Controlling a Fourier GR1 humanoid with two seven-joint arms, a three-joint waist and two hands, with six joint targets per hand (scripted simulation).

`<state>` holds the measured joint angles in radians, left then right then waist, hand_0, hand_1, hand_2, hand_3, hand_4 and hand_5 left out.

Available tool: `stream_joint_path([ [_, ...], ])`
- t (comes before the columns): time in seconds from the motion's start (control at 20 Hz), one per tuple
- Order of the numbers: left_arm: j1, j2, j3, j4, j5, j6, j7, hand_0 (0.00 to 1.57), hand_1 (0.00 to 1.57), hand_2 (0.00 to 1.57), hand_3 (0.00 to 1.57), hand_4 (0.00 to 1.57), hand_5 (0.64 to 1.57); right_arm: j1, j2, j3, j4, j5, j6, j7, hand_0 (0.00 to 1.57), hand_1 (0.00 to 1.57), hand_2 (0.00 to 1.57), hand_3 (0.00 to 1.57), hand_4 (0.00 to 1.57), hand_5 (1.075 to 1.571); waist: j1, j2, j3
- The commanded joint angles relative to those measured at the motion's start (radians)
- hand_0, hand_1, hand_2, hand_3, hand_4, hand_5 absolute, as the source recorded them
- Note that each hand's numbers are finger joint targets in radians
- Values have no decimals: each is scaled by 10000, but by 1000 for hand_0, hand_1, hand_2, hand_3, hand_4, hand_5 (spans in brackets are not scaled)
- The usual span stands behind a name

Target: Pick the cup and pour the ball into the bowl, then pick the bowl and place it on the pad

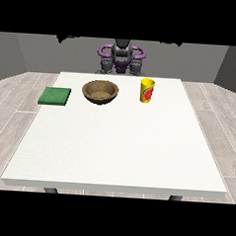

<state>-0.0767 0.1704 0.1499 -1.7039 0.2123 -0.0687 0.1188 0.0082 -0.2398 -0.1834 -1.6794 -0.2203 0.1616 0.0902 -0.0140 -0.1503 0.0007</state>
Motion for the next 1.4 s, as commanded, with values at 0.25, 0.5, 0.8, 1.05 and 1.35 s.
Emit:
stream_joint_path([
  [0.25,-746,447,985,1225,220,-511,-1526,0,0,0,0,0,1539,-491,203,-220,-211,-178,227,-299,0,0,0,0,0,1569,-238,1328,-9],
  [0.5,-1127,55,744,2459,-326,-528,-3295,0,0,0,0,0,1527,-832,425,-156,745,213,415,-1682,0,0,0,0,0,1570,-340,2347,-9],
  [0.8,-789,-1062,232,4069,-1641,358,-5978,0,0,0,0,0,1518,-946,131,-319,863,133,962,-2382,0,0,0,0,0,1571,-883,3146,-12],
  [1.05,-1898,-1113,548,6013,-1744,766,-7278,0,0,0,0,0,1523,-1488,112,-506,1313,298,782,-2772,0,0,0,0,0,1570,-1003,3722,-11],
  [1.35,-2619,-1011,652,8130,-1935,904,-8574,0,0,0,0,0,1517,-1568,-81,-616,2097,104,1323,-2921,0,0,0,0,0,1570,-895,3637,-10],
])
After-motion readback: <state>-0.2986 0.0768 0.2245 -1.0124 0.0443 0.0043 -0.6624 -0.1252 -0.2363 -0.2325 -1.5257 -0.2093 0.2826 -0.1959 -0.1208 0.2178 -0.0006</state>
